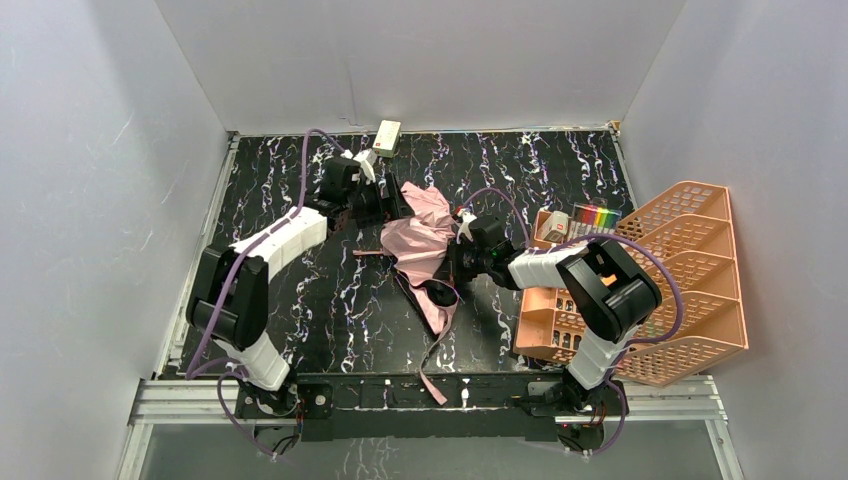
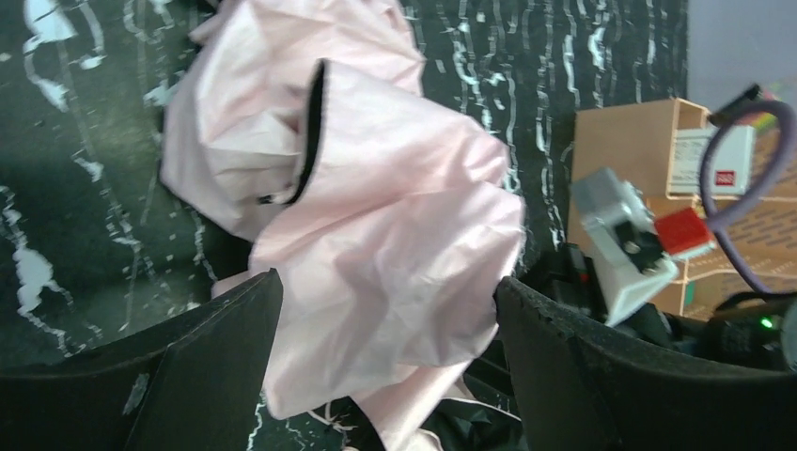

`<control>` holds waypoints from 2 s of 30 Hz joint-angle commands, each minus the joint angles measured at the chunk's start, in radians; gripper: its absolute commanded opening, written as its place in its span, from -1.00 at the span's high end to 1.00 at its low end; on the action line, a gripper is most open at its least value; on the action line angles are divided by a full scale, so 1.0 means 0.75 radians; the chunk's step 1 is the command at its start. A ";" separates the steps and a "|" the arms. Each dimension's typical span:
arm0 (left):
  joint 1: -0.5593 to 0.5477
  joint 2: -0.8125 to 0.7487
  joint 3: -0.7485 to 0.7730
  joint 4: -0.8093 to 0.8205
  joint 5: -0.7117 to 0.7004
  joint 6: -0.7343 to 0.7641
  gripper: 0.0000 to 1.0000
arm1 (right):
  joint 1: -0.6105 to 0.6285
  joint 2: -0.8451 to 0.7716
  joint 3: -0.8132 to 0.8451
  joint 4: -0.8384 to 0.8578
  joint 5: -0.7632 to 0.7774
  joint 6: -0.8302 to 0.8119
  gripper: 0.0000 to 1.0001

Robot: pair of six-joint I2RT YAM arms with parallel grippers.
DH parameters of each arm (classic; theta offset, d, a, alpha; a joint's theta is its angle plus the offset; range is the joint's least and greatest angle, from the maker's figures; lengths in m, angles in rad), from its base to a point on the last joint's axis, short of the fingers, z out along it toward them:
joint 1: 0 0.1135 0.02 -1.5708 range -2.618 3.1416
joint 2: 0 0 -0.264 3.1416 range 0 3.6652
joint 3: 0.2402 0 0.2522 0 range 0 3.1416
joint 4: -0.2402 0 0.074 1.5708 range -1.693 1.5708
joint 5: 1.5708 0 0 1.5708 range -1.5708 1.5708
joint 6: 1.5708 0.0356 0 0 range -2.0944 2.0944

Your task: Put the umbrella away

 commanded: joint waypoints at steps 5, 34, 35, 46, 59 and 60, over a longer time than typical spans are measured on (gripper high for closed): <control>0.063 -0.033 -0.014 -0.077 -0.095 -0.104 -0.71 | 0.006 0.055 -0.001 -0.136 0.022 -0.044 1.00; 0.161 -0.097 -0.236 0.834 0.537 -0.458 0.33 | 0.006 0.052 -0.009 -0.152 0.011 -0.054 1.00; 0.162 -0.092 -0.222 0.831 0.543 -0.457 0.42 | 0.006 0.051 -0.012 -0.152 0.011 -0.054 1.00; 0.175 -0.140 -0.227 0.651 0.521 -0.315 0.67 | 0.006 0.051 -0.011 -0.160 0.016 -0.062 1.00; 0.175 -0.070 -0.232 0.574 0.542 -0.255 -0.22 | 0.005 0.055 -0.012 -0.158 0.012 -0.063 1.00; 0.175 -0.054 -0.218 0.589 0.550 -0.266 -0.20 | 0.006 0.053 -0.013 -0.158 0.013 -0.063 1.00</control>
